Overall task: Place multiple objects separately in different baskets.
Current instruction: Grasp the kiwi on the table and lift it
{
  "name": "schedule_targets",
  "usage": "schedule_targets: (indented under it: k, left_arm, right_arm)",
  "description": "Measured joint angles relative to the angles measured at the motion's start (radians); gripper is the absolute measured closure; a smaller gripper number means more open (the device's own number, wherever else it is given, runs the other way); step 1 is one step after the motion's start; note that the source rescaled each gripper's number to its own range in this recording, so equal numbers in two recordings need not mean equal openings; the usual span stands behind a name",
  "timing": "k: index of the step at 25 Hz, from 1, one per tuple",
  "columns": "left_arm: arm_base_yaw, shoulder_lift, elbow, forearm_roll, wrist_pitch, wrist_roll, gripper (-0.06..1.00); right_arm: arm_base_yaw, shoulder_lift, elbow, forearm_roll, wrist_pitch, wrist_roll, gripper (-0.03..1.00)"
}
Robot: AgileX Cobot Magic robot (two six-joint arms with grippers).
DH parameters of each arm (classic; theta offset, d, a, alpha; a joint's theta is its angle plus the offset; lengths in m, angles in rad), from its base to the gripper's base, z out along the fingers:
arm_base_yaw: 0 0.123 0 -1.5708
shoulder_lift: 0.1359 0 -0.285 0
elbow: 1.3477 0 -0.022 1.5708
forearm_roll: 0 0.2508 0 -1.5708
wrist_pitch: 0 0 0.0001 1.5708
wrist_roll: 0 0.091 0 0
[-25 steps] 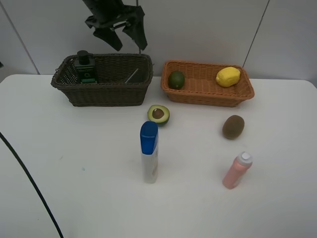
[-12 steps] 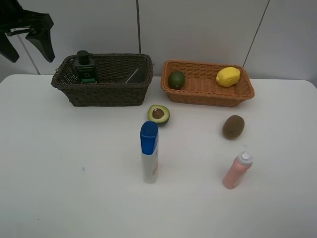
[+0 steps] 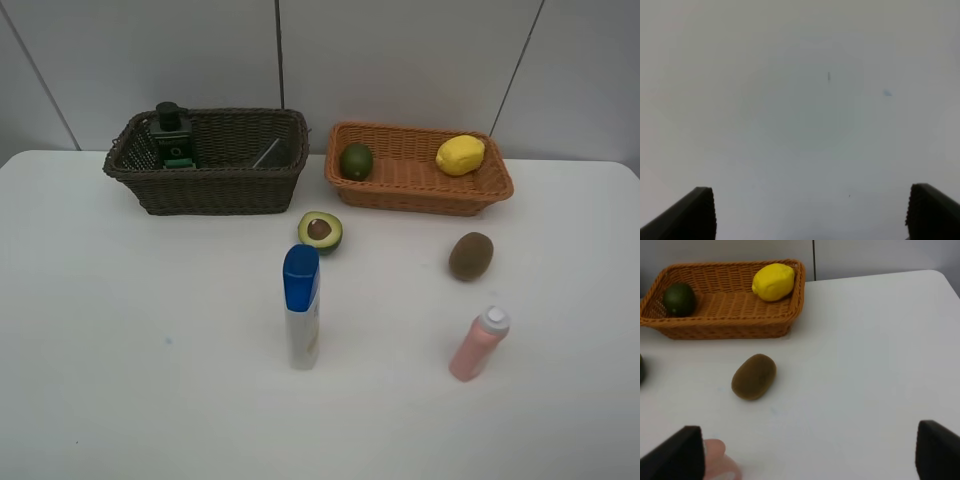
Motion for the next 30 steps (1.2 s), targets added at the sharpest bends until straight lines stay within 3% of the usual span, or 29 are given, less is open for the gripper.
schedule_targets:
  k: [6,14,21,30]
  left_arm:
    - [0.000,-0.440,0.195,0.000,-0.012,0.025,-0.05]
    - [0.000,-0.926,0.298,0.031,0.013,0.030,-0.05]
    - [0.000,-0.965,0.350,0.032,0.018,-0.002,-0.05]
    - [0.000,-0.965,0.391,-0.002,-0.098,-0.047,-0.05]
  right_arm:
    - [0.000,0.000,0.000,0.000,0.000,0.000,-0.03]
    - [0.000,0.000,0.000,0.000,0.000,0.000,-0.03]
    - [0.000,0.000,0.000,0.000,0.000,0.000,-0.03]
    - [0.000,0.000,0.000,0.000,0.000,0.000,-0.03]
